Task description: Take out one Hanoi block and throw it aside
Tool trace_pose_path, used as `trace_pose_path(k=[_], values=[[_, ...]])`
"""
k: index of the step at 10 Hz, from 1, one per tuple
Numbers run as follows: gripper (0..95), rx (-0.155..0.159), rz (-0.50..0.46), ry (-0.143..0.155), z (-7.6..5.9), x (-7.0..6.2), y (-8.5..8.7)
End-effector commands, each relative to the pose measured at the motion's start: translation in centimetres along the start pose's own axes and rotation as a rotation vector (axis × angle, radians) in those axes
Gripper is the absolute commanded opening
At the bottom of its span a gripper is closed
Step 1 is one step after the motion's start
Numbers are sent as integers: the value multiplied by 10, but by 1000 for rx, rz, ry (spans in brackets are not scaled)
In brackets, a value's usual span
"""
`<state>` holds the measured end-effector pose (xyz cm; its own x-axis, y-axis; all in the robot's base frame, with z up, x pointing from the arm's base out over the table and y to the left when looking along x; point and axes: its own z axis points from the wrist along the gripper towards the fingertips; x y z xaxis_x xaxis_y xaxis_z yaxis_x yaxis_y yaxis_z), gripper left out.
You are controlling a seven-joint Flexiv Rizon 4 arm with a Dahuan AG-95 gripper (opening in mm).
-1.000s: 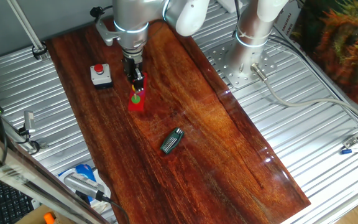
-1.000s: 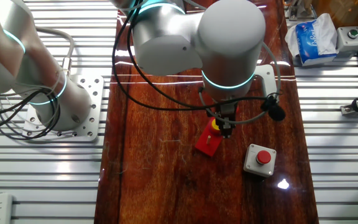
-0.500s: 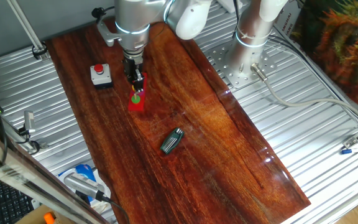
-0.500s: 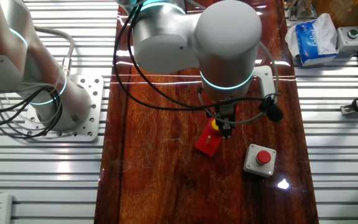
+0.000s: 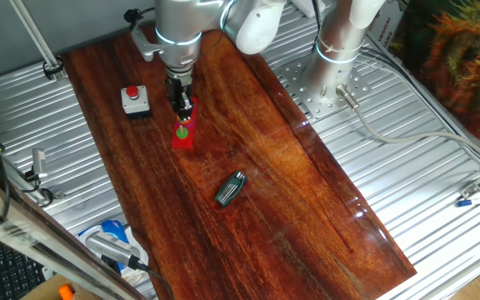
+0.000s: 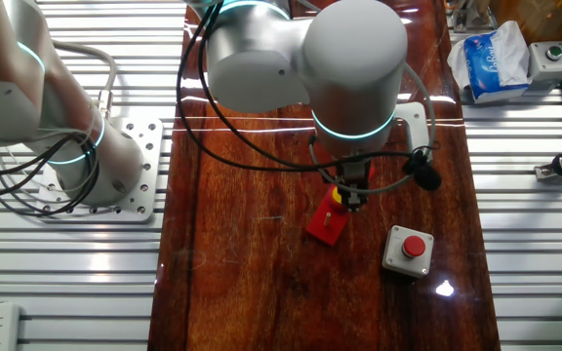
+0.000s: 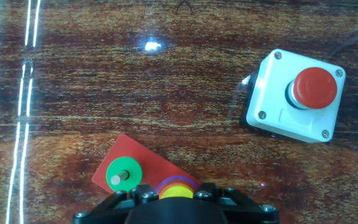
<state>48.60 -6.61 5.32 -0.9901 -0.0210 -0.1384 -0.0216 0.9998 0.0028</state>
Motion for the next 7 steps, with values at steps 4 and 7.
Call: trace_pose_path(k=[4, 7], values=[[0, 5, -5, -4, 0, 0, 0], [0, -41, -45, -12, -1, 0, 0]])
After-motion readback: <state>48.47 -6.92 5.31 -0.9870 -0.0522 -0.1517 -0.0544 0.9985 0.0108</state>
